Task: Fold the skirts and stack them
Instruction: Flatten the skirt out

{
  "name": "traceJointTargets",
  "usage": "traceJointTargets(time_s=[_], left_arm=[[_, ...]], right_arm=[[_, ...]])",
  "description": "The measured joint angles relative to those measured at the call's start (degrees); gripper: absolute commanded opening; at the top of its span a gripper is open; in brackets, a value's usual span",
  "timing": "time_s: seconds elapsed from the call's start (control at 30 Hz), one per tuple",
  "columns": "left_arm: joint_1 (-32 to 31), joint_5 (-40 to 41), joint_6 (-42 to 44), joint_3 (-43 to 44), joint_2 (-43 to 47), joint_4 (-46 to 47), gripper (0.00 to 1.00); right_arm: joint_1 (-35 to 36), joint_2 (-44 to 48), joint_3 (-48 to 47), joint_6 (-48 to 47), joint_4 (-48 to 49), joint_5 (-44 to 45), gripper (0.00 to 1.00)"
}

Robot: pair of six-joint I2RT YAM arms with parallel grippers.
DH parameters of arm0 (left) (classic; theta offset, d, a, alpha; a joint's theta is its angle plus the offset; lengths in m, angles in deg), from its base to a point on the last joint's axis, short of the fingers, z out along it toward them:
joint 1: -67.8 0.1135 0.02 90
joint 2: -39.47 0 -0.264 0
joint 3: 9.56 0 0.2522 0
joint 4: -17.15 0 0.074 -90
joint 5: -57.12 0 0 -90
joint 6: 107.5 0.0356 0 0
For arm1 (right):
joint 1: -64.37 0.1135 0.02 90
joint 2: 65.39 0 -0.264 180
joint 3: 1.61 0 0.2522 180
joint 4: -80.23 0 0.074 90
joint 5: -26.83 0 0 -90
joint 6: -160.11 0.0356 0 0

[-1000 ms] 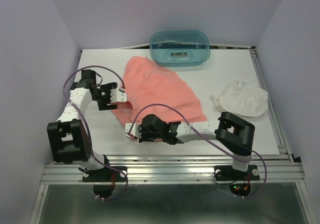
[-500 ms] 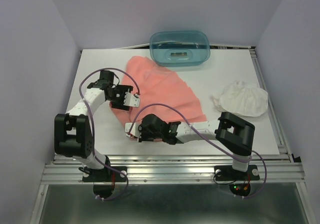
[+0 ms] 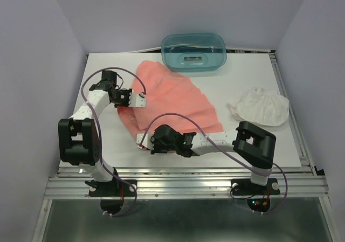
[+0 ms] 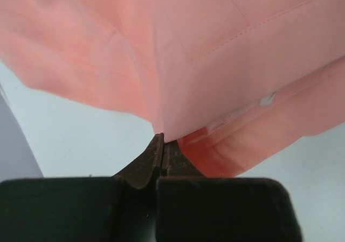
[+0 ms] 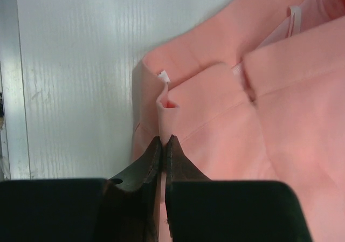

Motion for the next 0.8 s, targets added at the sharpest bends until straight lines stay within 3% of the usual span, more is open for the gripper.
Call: traceJointTargets(time_s=[0.27, 0.57, 0.6, 0.67, 0.7, 0.8], left_arm=[[9.7, -0.9, 4.5, 4.1, 0.0, -2.0, 0.0], [10.7, 2.3, 11.5, -4.5, 0.0, 1.8, 0.01], [11.0, 2.5, 12.2, -5.4, 0.0, 1.8, 0.12], [11.2, 2.5, 13.2, -6.5, 0.3, 1.4, 0.4], [11.3, 2.7, 13.9, -7.2, 0.9, 1.1, 0.44], [11.9, 2.0, 14.2, -7.5, 5.3, -0.7, 0.58]], right_arm=[[-0.3, 1.9, 1.4, -0.1, 1.3, 0.9, 0.01], [2.3, 2.2, 1.7, -1.0, 0.5, -2.5, 0.01], [2.6, 2.2, 1.8, -1.2, -0.2, -3.3, 0.17], [2.7, 2.2, 1.8, -1.5, -1.1, -4.5, 0.36], [2.7, 2.2, 1.8, -1.4, -1.9, -5.2, 0.48], [3.0, 2.2, 1.5, -1.2, -6.2, -7.3, 0.67]])
